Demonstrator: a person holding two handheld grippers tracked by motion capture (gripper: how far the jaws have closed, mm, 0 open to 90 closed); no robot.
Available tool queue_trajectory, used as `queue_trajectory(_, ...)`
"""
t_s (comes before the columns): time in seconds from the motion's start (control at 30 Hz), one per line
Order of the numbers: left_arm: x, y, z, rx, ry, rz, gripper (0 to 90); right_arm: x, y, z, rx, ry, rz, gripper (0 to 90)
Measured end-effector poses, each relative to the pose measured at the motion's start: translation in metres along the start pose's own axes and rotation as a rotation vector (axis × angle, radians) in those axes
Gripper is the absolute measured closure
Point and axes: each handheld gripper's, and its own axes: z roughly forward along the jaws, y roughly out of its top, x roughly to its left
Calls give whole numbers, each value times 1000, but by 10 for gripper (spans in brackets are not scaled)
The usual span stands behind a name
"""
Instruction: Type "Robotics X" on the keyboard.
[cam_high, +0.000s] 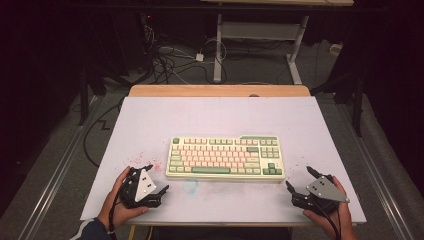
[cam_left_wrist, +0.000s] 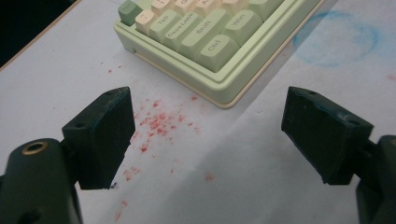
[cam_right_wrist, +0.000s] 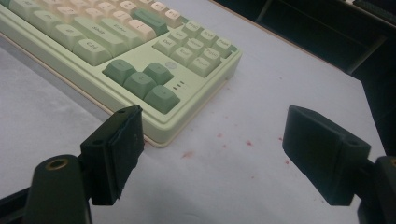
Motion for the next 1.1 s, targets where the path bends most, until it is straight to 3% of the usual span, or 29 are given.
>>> queue_trajectory(0.1,0,4,-1,-20,-11,-30,162,0,-1,0,1,2,3,211)
queue_trajectory(0.47,2,3,2,-14,7,-21,179,1,-1,-3,1,-6,-15,212)
queue_trajectory(0.57,2,3,3,-7,9,-25,179,0,-1,-2,9,-7,3,212)
queue_trajectory(0.73,4,11,7,-15,3,-41,179,-1,2,2,7,5,7,212)
queue_trajectory(0.97,8,18,19,25,-6,-50,179,-6,11,9,10,2,23,222)
queue_trajectory(1.1,10,27,24,1,-11,-65,188,-8,18,12,4,9,39,244)
